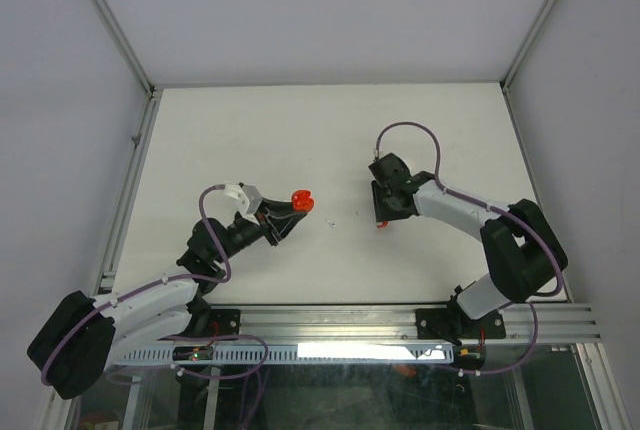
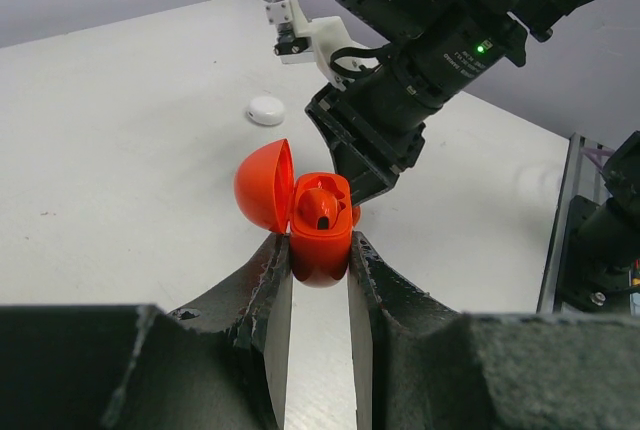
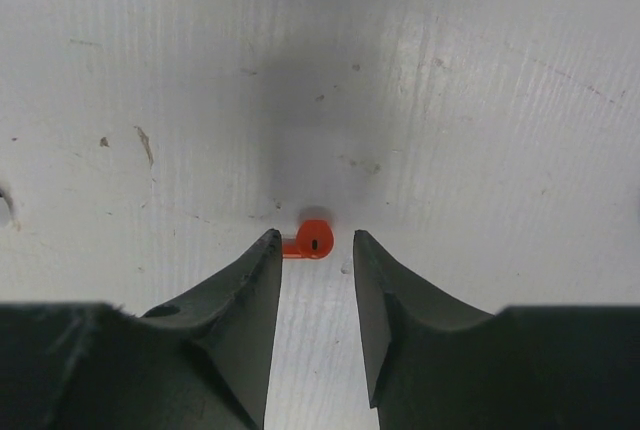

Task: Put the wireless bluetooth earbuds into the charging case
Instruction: Pick up the earbud from the center of the board.

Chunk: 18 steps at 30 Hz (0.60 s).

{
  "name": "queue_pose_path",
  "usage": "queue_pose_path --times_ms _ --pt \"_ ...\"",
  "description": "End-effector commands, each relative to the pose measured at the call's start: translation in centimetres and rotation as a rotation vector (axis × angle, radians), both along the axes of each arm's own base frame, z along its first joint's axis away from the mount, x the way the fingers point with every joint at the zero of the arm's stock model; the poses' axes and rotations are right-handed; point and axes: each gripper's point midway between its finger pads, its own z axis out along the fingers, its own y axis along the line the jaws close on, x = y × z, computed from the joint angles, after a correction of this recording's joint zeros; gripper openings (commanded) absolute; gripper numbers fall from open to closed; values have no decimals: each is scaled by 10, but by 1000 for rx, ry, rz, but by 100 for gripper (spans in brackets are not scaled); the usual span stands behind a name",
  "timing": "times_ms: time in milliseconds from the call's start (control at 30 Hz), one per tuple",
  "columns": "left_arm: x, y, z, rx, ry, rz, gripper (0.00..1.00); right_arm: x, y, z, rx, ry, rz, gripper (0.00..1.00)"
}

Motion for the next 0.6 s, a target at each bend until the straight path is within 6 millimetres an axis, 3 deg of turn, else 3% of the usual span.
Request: queue_pose_path --times_ms 0,333,567 --pt "-5 -7 23 -52 -47 -40 0 12 6 -2 35 -27 -39 37" --pt "-6 -10 23 -52 -50 -57 0 1 7 -18 36 43 -39 34" --pt "-7 -11 27 -65 -65 -68 0 -7 5 -18 36 66 -41 31"
